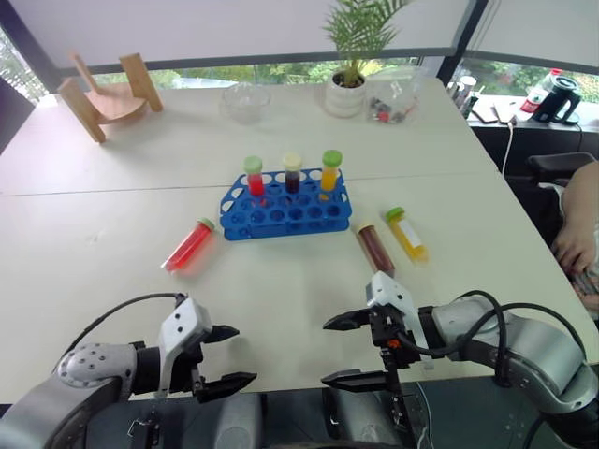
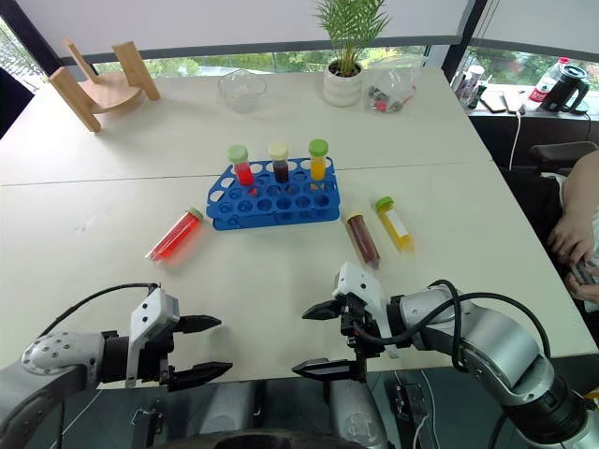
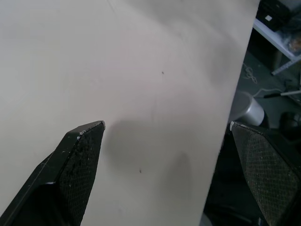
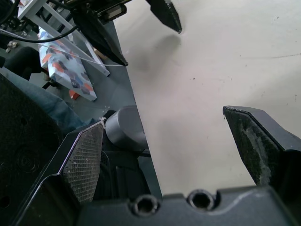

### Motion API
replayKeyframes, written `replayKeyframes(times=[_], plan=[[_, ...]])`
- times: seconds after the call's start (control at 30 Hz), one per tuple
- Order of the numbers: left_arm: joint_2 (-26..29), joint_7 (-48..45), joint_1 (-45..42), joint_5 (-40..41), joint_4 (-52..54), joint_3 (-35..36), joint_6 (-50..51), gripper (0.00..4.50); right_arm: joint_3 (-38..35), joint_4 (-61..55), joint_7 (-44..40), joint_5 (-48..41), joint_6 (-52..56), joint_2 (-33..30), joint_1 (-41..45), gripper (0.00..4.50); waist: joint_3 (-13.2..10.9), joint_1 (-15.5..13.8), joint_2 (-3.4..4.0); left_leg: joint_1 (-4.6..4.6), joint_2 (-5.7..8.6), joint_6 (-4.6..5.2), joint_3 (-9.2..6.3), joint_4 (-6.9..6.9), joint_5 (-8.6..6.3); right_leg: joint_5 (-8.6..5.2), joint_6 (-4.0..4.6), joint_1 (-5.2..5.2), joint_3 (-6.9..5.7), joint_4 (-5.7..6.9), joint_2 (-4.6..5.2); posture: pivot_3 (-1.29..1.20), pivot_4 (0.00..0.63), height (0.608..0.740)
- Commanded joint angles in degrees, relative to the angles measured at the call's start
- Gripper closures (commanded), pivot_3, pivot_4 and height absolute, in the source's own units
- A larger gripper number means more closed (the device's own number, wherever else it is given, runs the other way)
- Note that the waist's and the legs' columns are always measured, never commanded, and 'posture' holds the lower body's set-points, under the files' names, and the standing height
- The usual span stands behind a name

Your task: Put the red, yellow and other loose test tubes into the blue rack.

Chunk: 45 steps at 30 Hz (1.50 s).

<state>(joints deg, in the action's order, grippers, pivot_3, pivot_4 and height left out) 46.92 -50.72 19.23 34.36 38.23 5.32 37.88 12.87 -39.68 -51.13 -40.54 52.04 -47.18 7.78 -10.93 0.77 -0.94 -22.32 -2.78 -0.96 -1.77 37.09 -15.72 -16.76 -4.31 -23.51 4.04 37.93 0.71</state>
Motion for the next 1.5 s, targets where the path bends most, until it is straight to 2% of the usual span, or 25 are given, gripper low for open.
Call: replayKeyframes(times=[0.03, 0.77, 0.9, 0.97, 1.03, 1.1, 1.2, 1.27, 1.37, 1.43, 1.5], plan=[[-0.53, 0.84, -1.53, -0.71, -0.54, -0.82, -0.81, 0.09, 0.22, -0.35, -0.42, 0.96, -1.67, -0.03, 0.39, 0.00, 0.00, 0.01, -0.01, 0.00, 0.00, 0.00, 0.00, 0.00, 0.00, 0.00, 0.00, 0.00, 0.00, 0.00, 0.00, 0.00, 0.150, 0.740], [-2.56, 2.00, -6.73, -0.46, -3.44, -3.88, -0.38, 0.09, -1.89, 2.67, -2.57, 4.08, -4.50, -0.85, -0.15, 0.00, 0.00, 0.03, -0.01, 0.00, 0.00, 0.00, -0.01, 0.00, 0.00, 0.04, -0.06, 0.01, -0.01, 0.01, -0.02, 0.00, 0.150, 0.740], [-3.18, 3.88, -10.32, 0.07, -5.45, -3.35, 1.03, 0.09, -5.75, 2.97, -0.09, -0.53, 3.78, -1.73, 3.49, 0.00, 0.00, -0.01, 0.00, 0.00, 0.00, 0.00, -0.03, 0.03, 0.00, 0.04, -0.05, 0.01, -0.01, 0.04, -0.02, 0.00, 0.150, 0.740], [-3.84, 5.33, -17.28, 10.44, -6.68, 3.44, 6.04, 0.09, -12.41, 6.02, -2.17, -6.03, 8.64, -5.15, 10.99, 0.00, -0.06, -0.02, 0.06, 0.01, 0.01, 0.00, -0.03, 0.08, 0.00, 0.03, -0.03, 0.04, -0.01, 0.04, -0.02, 0.00, 0.150, 0.740], [0.45, 1.80, -23.91, 13.57, -6.86, 5.88, 8.29, 0.09, -17.83, 14.07, -1.90, -8.78, 12.81, -7.79, 22.79, 0.00, -0.25, 0.02, -0.01, -0.04, 0.01, 0.00, -0.02, 0.24, 0.01, 0.07, -0.03, 0.02, -0.02, 0.14, 0.00, 0.00, 0.150, 0.740], [5.83, -3.11, -29.85, 12.43, -7.29, 4.45, 8.42, 0.09, -16.26, 24.10, -2.20, -4.22, 13.44, -11.51, 33.29, 0.00, -0.32, 0.16, 0.01, -0.06, 0.00, -0.01, -0.03, 0.28, 0.02, 0.19, 0.06, -0.04, -0.04, 0.14, -0.05, 0.00, 0.150, 0.740], [9.91, -8.34, -37.10, 9.93, -10.14, 1.05, 6.09, 0.09, -1.90, 34.57, -8.70, 9.07, 8.53, -18.06, 42.39, 0.00, -0.13, -0.01, 0.00, 0.03, 0.03, -0.01, 0.05, -0.01, 0.02, 0.16, 0.07, 0.01, -0.03, -0.06, -0.02, 0.00, 0.150, 0.740], [10.99, -10.45, -40.80, 6.59, -12.31, -1.65, 3.74, 0.09, 6.51, 40.26, -12.30, 16.49, 6.58, -18.91, 47.20, 0.00, -0.09, 0.12, -0.07, -0.01, 0.00, 0.30, 0.06, -0.10, -0.16, 0.12, -0.15, -0.03, -0.06, -0.15, -0.04, 0.00, 0.150, 0.740], [11.94, -13.35, -45.33, 2.21, -14.60, -4.64, 0.12, 0.09, 15.59, 50.75, -16.47, 24.02, 7.71, -15.34, 54.33, 0.00, -0.16, 0.54, 0.04, -0.48, 0.00, 0.28, 0.19, -0.07, -0.15, 0.06, -0.19, -0.58, 0.04, -0.08, -0.04, 0.00, 0.150, 0.740], [12.39, -14.28, -47.05, -0.80, -14.89, -6.51, -1.87, 0.09, 18.51, 58.70, -17.36, 26.64, 10.42, -11.27, 58.11, 0.00, -0.19, 0.84, 0.10, -1.19, 0.01, 0.23, 0.27, 0.02, -0.11, 0.08, -0.20, -1.46, 0.13, 0.18, -0.03, 0.00, 0.150, 0.740], [12.48, -14.43, -47.57, -3.08, -14.71, -7.72, -3.20, 0.09, 20.09, 66.10, -17.36, 28.45, 13.50, -7.20, 61.01, 0.00, -0.21, 1.28, 0.12, -1.27, 0.01, 0.20, 0.31, 0.00, -0.09, 0.07, -0.19, -1.64, 0.16, 0.26, -0.04, 0.00, 0.150, 0.740]])
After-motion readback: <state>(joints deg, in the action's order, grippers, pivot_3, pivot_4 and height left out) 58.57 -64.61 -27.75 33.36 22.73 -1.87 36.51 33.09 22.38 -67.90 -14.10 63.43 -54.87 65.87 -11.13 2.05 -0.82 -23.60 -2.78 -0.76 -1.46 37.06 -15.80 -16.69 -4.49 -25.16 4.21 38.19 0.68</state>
